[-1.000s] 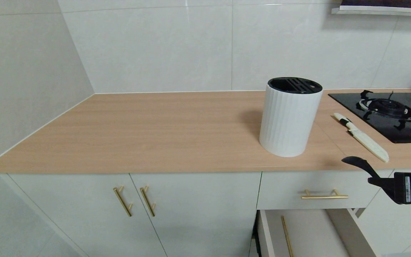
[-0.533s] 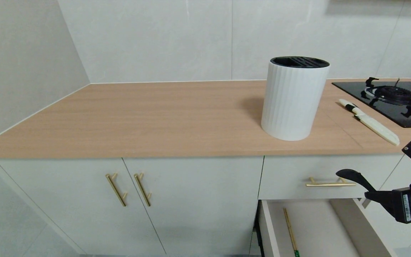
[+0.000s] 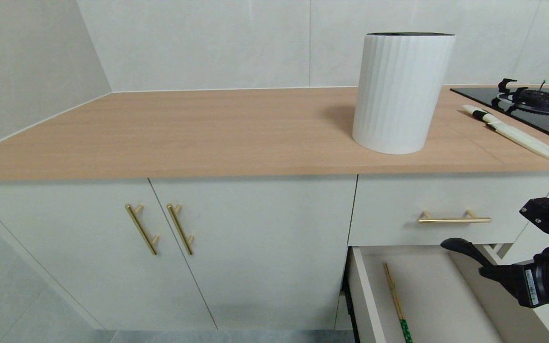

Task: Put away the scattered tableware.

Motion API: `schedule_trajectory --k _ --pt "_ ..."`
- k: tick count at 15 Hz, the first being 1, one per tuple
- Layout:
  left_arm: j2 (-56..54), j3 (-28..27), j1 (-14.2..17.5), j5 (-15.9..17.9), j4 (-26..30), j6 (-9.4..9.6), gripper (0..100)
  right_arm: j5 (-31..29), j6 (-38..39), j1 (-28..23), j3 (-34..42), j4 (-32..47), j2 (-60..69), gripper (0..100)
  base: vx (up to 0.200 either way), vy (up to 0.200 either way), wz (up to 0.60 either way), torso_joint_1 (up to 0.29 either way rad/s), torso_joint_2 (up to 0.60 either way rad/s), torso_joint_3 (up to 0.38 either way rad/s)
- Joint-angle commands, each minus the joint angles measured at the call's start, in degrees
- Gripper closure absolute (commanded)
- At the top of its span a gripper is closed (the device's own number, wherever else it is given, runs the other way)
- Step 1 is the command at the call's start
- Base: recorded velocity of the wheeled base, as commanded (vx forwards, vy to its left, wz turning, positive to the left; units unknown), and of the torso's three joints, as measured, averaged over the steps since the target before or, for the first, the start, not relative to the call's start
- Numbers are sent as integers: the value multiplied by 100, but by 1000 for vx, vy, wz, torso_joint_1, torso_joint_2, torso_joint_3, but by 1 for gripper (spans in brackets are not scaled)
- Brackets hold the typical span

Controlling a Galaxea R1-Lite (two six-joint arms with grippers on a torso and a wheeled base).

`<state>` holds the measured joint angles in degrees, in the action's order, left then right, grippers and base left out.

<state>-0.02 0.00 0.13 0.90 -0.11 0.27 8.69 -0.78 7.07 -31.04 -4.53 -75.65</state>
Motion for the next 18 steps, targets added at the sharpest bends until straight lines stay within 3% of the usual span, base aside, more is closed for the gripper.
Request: schedule_trajectory --k 1,6,14,18 --pt "2 0 4 -2 2 0 0 -8 -1 5 1 -4 -301 100 0 0 0 -134 437 320" --pt "2 0 4 -2 2 0 0 -17 -1 -250 1 -153 -731 100 0 0 0 -78 347 267" --pt "2 0 4 -2 2 0 0 -52 -1 -241 -34 -214 -1373 100 0 0 0 -3 11 5" --pt "2 0 4 -2 2 0 0 -711 693 -241 -227 -1005 -2735 100 0 0 0 0 0 0"
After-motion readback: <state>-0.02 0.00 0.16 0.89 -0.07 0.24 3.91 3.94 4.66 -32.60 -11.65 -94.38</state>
